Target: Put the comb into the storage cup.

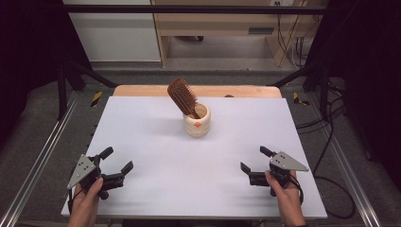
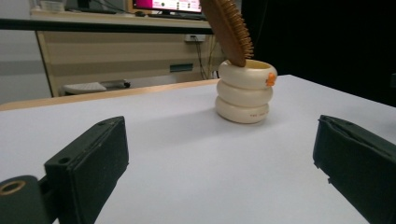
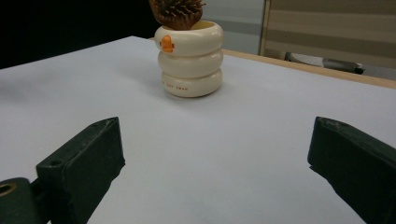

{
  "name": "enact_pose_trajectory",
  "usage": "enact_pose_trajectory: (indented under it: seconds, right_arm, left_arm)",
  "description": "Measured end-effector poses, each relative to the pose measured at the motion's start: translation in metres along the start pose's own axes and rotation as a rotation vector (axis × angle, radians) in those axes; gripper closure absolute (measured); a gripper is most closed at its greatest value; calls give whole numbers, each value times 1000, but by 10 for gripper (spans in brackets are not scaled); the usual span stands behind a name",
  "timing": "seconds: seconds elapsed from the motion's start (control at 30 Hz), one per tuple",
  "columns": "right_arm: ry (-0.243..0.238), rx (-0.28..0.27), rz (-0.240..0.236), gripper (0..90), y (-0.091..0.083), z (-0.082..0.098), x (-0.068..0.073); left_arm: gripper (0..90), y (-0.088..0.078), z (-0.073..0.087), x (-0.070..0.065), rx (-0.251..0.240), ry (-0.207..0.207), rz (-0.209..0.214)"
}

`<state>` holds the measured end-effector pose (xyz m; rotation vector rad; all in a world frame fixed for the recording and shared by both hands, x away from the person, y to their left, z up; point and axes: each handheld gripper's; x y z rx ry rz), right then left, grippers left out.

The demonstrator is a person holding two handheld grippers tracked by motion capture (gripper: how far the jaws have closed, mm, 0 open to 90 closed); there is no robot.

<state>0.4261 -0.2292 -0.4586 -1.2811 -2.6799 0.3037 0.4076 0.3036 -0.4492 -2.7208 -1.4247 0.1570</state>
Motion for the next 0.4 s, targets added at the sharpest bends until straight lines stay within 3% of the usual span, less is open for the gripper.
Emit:
enact_pose_trajectory:
  seconds: [0.1, 0.17, 0.27, 0.4]
  right_arm:
    - [32, -16, -10, 40, 2, 0, -2]
    - [36, -16, -14, 40, 5, 1, -3]
    - [35, 1, -14, 40, 10, 2, -3]
    - [51, 28, 31, 44, 13, 1, -3]
  left_arm:
    - [36, 6, -2, -5, -38, -8, 8]
    - [35, 7, -3, -6, -67, -38, 16]
    - [34, 7, -2, -6, -60, -23, 3]
    - [35, 4, -1, 1, -57, -60, -33]
Point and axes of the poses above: each handheld gripper's, and its own axes: y roughly forward along the jaws, z roughly out of its underside, x roughly to its left, and after that the axes turned 1 degree about -z, right-handed
